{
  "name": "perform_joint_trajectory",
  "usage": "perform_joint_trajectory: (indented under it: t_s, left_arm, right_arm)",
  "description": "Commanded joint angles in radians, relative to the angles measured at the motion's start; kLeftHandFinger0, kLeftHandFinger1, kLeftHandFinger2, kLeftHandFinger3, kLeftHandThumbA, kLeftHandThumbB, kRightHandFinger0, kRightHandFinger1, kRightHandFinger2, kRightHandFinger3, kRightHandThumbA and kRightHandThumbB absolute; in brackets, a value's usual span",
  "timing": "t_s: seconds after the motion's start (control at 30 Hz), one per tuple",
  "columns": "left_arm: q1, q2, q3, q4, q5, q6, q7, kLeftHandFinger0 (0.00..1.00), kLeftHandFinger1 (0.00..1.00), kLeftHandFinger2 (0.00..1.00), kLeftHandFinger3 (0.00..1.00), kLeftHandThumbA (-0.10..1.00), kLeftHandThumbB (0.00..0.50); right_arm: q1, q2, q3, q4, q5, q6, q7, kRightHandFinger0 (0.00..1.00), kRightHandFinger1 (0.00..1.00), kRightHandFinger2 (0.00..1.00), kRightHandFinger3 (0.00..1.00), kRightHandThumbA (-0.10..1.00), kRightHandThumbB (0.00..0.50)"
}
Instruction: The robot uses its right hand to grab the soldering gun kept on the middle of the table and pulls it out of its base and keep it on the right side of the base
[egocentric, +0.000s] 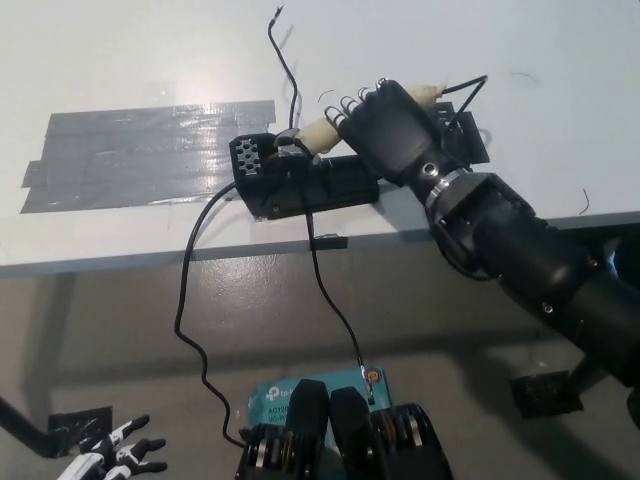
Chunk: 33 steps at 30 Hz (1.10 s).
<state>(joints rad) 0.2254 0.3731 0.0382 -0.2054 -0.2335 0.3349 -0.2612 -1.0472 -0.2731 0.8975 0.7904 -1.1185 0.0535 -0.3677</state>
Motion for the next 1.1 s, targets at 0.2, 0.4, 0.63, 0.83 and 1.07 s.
perform_joint_trajectory:
  t_s: [0.2, 0.4, 0.63, 0.83, 1.07]
  left_arm:
    - [0.023, 0.054, -0.005, -0.028, 0.030, -0.022, -0.030, 0.66, 0.72, 0.81, 0.94, 0.65, 0.367]
    - [0.028, 0.052, 0.000, -0.031, 0.019, -0.008, -0.030, 0.65, 0.72, 0.81, 0.93, 0.64, 0.350]
    - [0.030, 0.052, 0.004, -0.037, 0.021, -0.008, -0.031, 0.68, 0.74, 0.81, 0.94, 0.65, 0.358]
    - [0.027, 0.054, 0.015, -0.032, 0.011, -0.011, -0.036, 0.68, 0.73, 0.81, 0.93, 0.64, 0.364]
    - [0.031, 0.046, 0.011, -0.034, 0.020, -0.013, -0.039, 0.64, 0.72, 0.80, 0.92, 0.65, 0.385]
  right_arm:
    - [-0.148, -0.145, -0.109, 0.031, -0.033, -0.090, -0.192, 0.00, 0.00, 0.09, 0.50, 0.09, 0.261]
    - [-0.158, -0.159, -0.124, 0.021, -0.053, -0.087, -0.213, 0.00, 0.00, 0.07, 0.38, -0.06, 0.276]
    - [-0.166, -0.174, -0.146, 0.002, -0.050, -0.096, -0.189, 0.00, 0.00, 0.00, 0.33, -0.10, 0.185]
    - [-0.151, -0.169, -0.191, 0.032, -0.023, -0.096, -0.194, 0.00, 0.00, 0.00, 0.35, -0.10, 0.214]
    - [-0.043, -0.150, -0.266, -0.054, 0.027, -0.002, 0.049, 0.00, 0.07, 0.23, 0.06, -0.10, 0.087]
